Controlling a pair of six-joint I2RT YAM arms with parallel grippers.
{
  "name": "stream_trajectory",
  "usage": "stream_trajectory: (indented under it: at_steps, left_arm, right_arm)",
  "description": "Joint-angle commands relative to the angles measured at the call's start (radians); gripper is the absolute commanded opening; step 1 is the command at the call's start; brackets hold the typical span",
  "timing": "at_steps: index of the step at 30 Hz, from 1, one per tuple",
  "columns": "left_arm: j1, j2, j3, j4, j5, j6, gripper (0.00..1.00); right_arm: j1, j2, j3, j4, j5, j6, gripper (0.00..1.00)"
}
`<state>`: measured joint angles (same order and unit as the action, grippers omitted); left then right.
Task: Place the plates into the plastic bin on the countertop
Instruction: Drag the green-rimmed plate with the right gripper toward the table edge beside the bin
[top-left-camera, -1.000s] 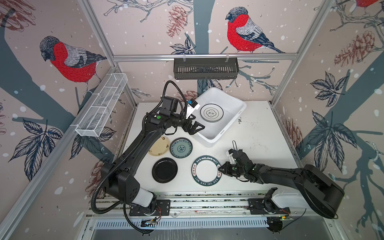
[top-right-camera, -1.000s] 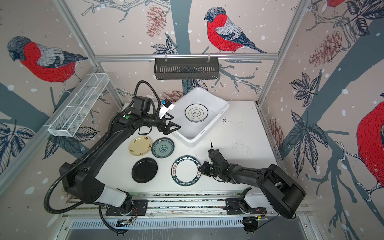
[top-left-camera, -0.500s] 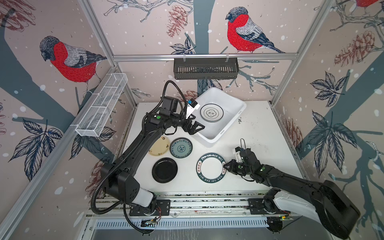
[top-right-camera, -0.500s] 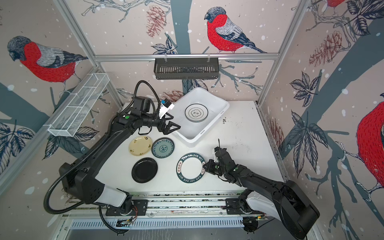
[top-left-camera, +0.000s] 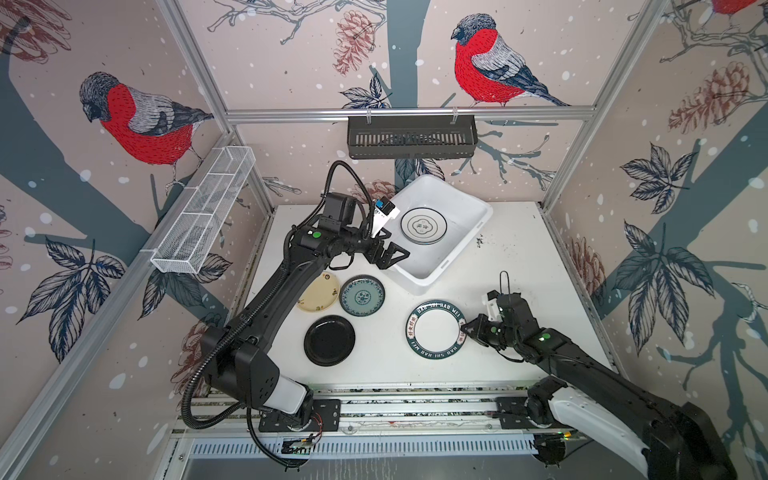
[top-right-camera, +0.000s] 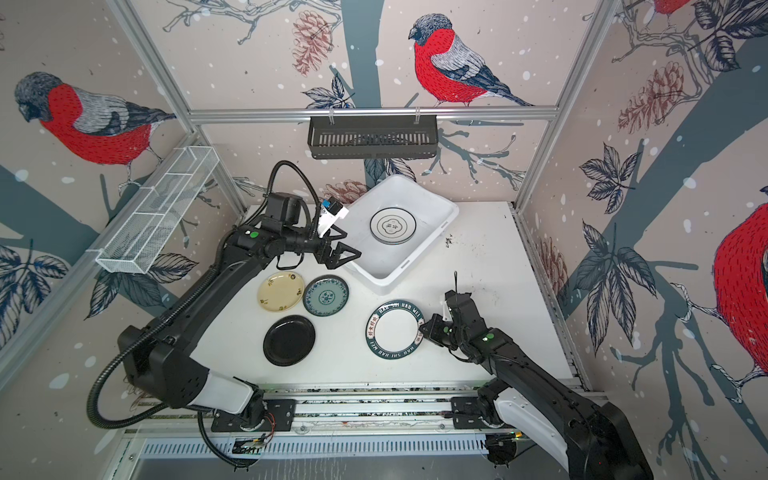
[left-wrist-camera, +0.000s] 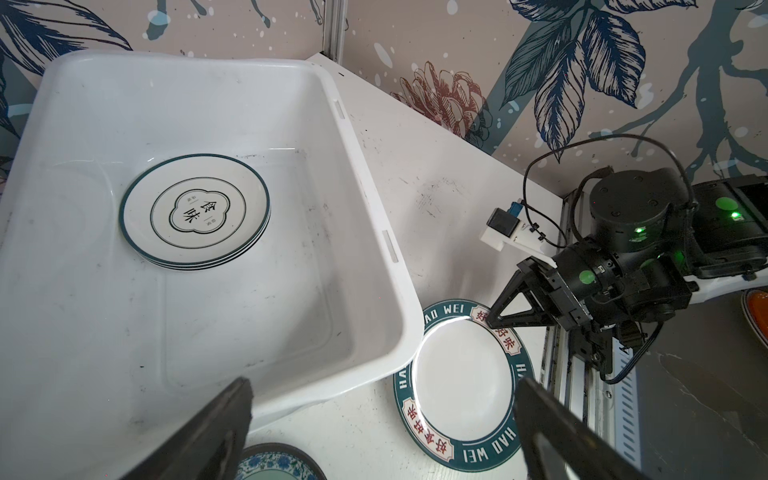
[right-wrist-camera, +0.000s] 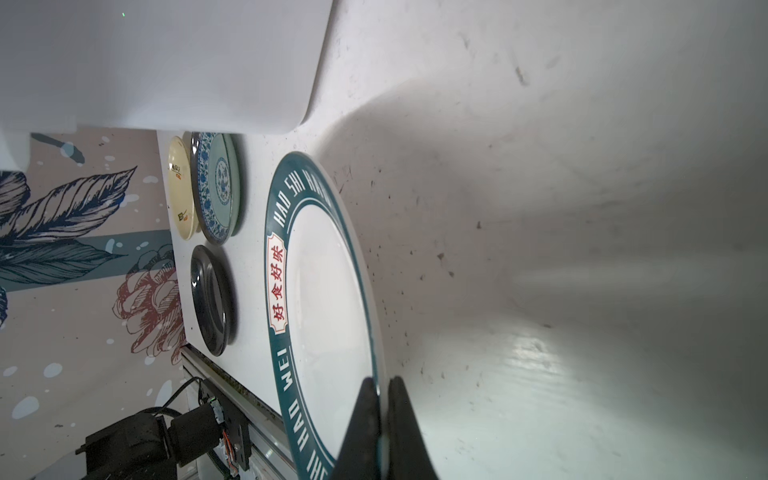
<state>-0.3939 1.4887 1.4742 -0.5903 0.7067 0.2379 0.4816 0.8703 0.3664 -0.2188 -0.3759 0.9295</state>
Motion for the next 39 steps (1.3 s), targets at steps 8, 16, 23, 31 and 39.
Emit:
stream_trajectory:
  at_steps: [8,16,23,31,39]
  left_arm:
    - [0.0,0.001,0.014,-0.003,0.03,-0.005,0.97]
    - [0.0,0.01,0.025,-0.004,0.034,-0.011,0.97]
    - [0.0,-0.002,0.012,-0.002,0.033,-0.012,0.97]
    - [0.0,-0.016,-0.008,0.01,0.037,-0.018,0.97]
    - [-0.001,-0.024,-0.009,0.013,0.032,-0.015,0.97]
  right_arm:
    - [-0.058,-0.113,0.073,-0.224,0.104,-0.028,0.02]
    - [-0.089,-0.153,0.129,-0.334,0.137,-0.053,0.02]
    - [-0.098,-0.164,0.204,-0.445,0.279,-0.057,0.02]
    - [-0.11,-0.214,0.258,-0.499,0.419,-0.015,0.02]
    - [-0.131,-0.267,0.295,-0.508,0.512,0.033,0.02]
